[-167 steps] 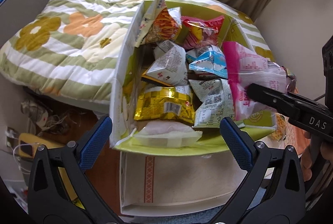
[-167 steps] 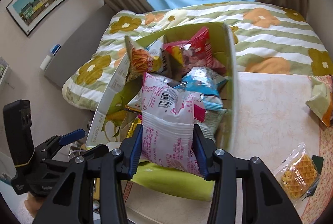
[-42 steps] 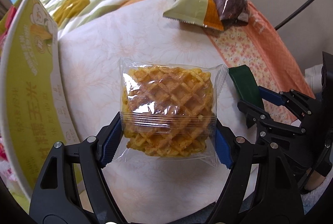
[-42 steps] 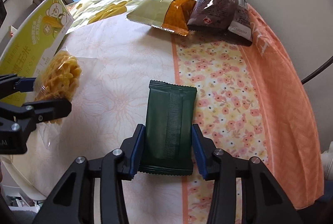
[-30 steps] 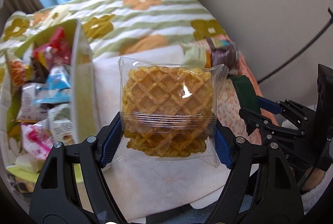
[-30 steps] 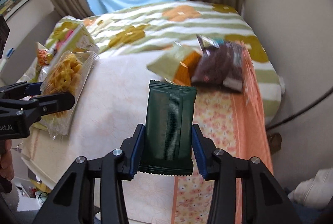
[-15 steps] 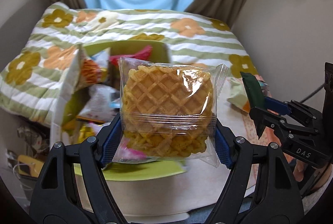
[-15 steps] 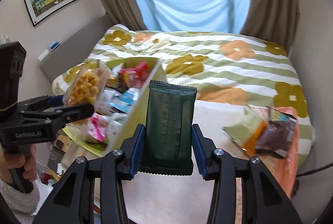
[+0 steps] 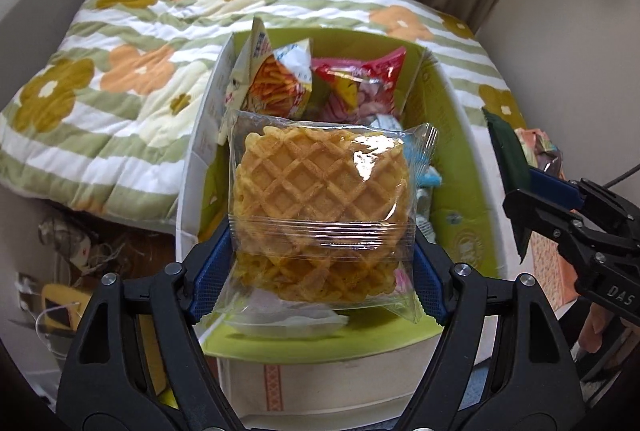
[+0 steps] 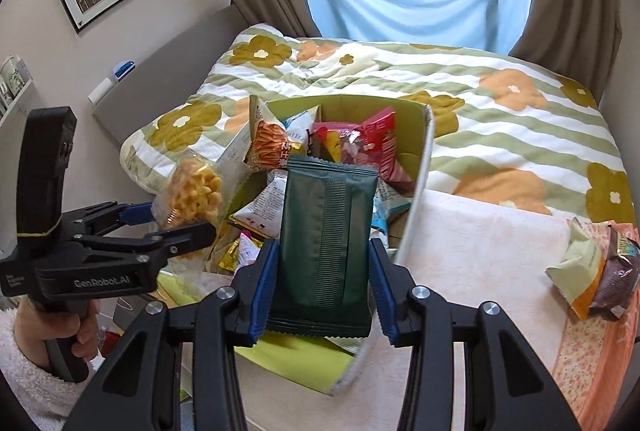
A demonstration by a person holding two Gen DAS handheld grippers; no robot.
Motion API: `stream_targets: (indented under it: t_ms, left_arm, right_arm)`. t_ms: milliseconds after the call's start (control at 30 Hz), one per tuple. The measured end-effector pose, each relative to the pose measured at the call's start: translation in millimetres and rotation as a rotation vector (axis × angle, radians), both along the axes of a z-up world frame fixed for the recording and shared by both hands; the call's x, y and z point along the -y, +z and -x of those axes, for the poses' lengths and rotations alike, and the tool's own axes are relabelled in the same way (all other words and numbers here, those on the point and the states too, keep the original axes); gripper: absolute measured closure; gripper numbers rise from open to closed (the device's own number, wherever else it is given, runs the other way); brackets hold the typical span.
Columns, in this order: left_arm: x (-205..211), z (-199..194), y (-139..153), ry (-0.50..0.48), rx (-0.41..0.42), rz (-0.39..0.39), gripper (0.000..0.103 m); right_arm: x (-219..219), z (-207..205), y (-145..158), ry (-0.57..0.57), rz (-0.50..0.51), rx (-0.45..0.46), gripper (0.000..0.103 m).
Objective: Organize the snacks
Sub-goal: 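Carry both items into the box and open both tools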
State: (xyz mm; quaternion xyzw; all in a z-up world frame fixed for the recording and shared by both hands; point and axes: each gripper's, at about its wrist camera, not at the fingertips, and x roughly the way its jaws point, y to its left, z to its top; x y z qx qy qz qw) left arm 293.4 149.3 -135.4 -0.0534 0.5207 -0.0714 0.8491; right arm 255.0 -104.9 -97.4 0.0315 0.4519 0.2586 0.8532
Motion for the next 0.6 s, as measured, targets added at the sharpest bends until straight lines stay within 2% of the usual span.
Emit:
stream_targets:
  t_ms: [67,100,133,367,600]
  left_arm:
    - [-5,-4,-9,-0.014,-0.02,0.007,0.016]
    - [-5,-5,-12,-0.023,-0.025,0.007,0.006]
    - [-6,-7,-15,-0.033,-0.031,0.005,0.001]
    - [-9,2,-22,-0.104,-0.036,0.04,0.0]
    - [-9,11,-17,-0.106,-0.018,0.04,0.001]
  right_arm:
    - [-6,0,-2,-0.017,0.001,-0.008,0.062]
    - [-9,1,-3,-0.027,0.002,-0.013,0.062]
    - [-10,1,-3,-0.037,0.005,-0.016,0.062]
    - [-15,6,-10,-0.116,0.024,-0.045,0.062]
    - [-25,4,-20,-0.128,0.046,-0.08,0.062]
